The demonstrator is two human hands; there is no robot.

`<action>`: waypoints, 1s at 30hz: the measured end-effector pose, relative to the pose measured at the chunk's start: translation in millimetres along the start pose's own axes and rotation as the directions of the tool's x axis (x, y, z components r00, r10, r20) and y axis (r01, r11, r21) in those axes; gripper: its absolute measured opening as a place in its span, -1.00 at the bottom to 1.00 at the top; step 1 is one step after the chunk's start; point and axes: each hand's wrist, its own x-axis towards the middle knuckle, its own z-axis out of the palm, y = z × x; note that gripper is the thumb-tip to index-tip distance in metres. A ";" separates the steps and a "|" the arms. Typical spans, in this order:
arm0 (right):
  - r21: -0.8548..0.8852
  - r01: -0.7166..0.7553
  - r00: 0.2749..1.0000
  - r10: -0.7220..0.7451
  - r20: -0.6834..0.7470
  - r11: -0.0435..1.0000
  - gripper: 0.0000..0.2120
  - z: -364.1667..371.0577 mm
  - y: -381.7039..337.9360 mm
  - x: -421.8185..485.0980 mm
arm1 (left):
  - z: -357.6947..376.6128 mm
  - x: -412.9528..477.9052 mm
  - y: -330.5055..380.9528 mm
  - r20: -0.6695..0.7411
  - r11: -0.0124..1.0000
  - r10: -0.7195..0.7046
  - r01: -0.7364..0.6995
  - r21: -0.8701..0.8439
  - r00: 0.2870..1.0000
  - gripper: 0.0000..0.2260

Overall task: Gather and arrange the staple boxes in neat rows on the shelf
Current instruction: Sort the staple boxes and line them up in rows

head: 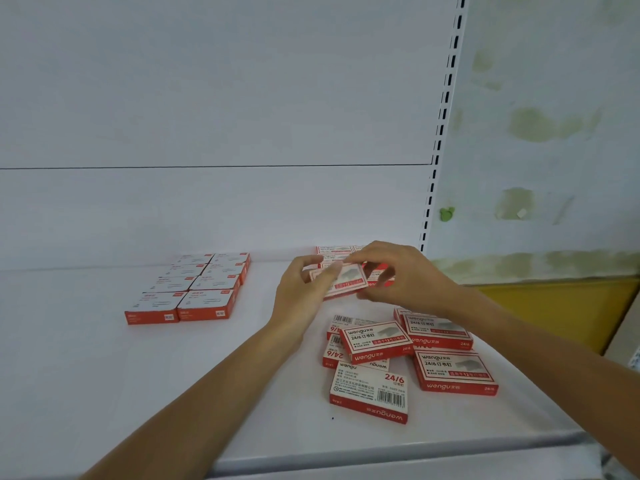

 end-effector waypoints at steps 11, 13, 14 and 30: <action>-0.007 -0.232 0.953 0.225 -0.204 0.973 -0.51 -13.0 17.4 -5.2 | 8.3 -13.8 4.0 0.220 0.932 0.194 -0.250 0.263 0.956 -0.65; -0.027 -0.229 0.950 0.217 -0.222 0.973 -0.51 -12.7 19.0 -6.1 | 9.9 -14.3 3.6 0.247 0.900 0.218 -0.292 0.323 0.944 -0.60; -0.027 -0.229 0.948 0.217 -0.235 0.973 -0.52 -12.4 20.5 -6.3 | 10.6 -15.2 4.3 0.266 0.882 0.228 -0.315 0.351 0.936 -0.58; -0.224 -0.455 0.888 0.458 -0.040 0.862 -0.70 -5.1 51.7 2.2 | -20.5 -13.9 -5.4 0.510 0.787 0.109 -0.387 0.480 0.853 -0.80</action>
